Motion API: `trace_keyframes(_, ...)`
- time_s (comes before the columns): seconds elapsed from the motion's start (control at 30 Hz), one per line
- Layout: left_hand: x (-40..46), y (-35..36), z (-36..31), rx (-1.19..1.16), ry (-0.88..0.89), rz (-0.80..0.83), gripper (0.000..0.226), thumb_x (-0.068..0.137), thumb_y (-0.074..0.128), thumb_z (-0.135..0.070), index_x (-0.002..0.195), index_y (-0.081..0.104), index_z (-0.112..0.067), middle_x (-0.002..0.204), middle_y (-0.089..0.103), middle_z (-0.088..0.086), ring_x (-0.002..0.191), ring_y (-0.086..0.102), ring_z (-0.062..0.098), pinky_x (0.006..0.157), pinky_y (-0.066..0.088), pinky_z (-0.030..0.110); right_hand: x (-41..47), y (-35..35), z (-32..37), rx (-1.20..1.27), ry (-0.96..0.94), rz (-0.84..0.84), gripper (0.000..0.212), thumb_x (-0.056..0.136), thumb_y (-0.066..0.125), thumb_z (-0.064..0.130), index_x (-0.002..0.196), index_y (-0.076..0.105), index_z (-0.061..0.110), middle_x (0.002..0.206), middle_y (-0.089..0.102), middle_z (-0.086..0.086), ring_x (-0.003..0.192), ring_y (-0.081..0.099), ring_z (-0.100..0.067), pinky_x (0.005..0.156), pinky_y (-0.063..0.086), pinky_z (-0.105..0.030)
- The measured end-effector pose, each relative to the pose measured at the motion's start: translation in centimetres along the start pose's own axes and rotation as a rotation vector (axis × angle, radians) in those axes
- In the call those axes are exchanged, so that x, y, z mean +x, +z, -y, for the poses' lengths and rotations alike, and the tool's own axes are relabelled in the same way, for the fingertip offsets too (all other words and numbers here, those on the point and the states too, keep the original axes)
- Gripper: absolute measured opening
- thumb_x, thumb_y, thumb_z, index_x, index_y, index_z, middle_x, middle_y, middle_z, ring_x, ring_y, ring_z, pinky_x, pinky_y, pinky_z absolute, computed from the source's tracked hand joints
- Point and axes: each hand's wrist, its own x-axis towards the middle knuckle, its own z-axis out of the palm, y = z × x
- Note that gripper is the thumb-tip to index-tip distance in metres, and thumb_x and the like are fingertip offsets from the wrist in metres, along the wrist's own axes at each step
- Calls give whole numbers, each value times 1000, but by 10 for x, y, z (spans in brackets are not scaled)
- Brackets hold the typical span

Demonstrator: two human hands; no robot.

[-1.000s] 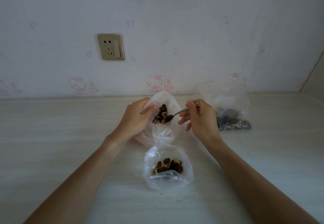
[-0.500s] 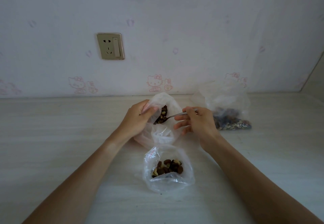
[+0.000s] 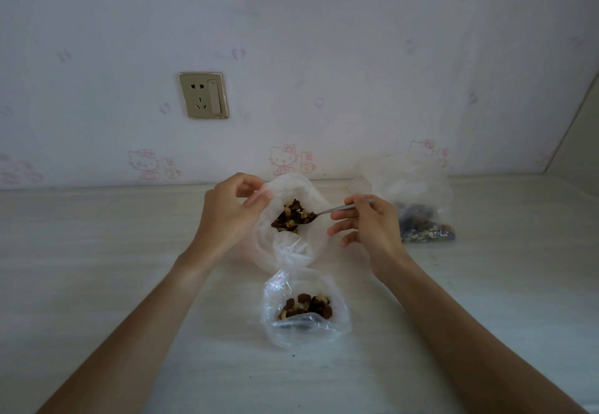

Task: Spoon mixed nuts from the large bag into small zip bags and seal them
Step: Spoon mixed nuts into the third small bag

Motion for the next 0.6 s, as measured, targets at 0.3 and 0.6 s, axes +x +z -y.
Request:
trace_keyframes(0.3, -46, -32, -15, 122, 160, -34, 13, 90, 79, -26, 100, 72, -30, 96, 70, -22, 96, 63, -9, 75, 43, 4, -17, -5, 19, 68, -13, 35, 28, 111, 43, 19, 105, 61, 0, 78, 76, -18, 58, 72, -31, 40, 50, -32)
trace_keyframes(0.6, -102, -40, -26, 114, -97, 287, 41, 93, 60, -66, 77, 70, -29, 65, 73, -8, 58, 70, 8, 70, 59, 37, -71, -35, 37, 93, -39, 161, 29, 110, 45, 21, 99, 63, 2, 84, 74, -25, 63, 71, -36, 41, 47, -33)
